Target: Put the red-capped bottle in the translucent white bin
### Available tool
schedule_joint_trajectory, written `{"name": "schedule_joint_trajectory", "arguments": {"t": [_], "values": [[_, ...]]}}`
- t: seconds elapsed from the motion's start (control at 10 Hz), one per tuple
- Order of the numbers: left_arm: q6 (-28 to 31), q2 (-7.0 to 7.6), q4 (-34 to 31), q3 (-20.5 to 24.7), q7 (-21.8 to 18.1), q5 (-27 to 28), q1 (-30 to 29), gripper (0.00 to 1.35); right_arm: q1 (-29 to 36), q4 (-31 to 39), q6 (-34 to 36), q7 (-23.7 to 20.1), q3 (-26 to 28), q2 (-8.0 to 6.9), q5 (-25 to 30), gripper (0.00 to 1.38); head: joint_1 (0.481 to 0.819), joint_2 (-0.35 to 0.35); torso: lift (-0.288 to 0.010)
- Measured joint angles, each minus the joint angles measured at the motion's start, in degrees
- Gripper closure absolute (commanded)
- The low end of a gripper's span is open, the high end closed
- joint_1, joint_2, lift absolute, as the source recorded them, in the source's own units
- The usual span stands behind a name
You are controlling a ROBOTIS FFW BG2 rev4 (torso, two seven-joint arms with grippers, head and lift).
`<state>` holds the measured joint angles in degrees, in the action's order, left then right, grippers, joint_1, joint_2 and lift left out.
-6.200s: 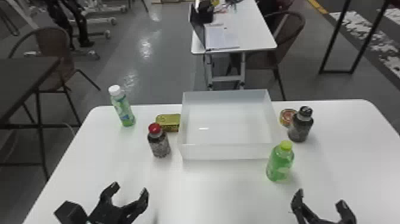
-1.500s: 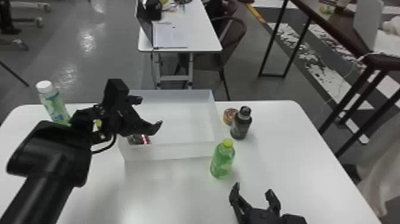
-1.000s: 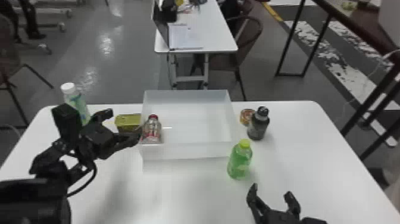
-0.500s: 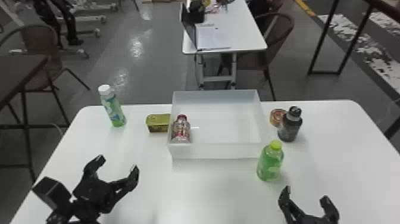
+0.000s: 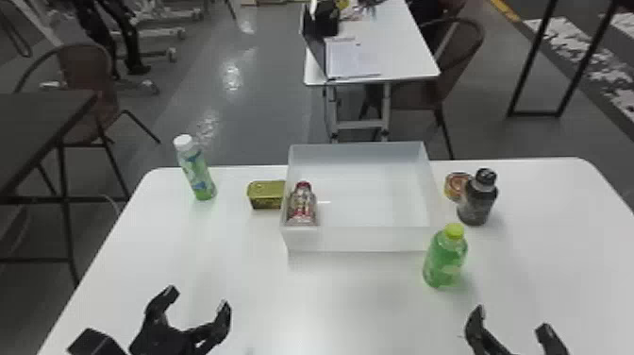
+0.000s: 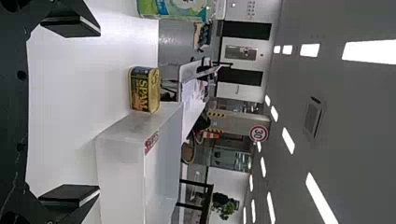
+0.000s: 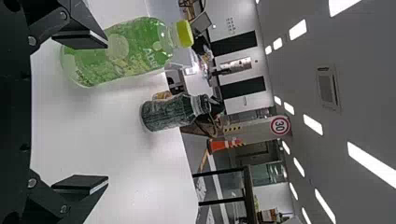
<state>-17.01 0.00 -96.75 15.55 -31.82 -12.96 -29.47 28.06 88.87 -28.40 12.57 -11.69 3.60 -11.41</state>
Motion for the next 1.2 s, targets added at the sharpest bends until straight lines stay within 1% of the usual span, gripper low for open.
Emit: {"name": "schedule_joint_trajectory", "arguments": {"t": [0.9,1.2], "values": [[0.29,0.00,1.22,-1.54,0.00,-1.63,0.63,0.12,-0.19,0.05,0.00,0.21,0.15,0.07,1.08,0.25,0.695,0.104,-0.077],[0.52,0.00,1.38,-1.67,0.00,-1.93,0.62,0.12,0.17,0.95,0.46,1.60,0.35,0.11,3.53,0.25,0.695,0.101,-0.077]]}}
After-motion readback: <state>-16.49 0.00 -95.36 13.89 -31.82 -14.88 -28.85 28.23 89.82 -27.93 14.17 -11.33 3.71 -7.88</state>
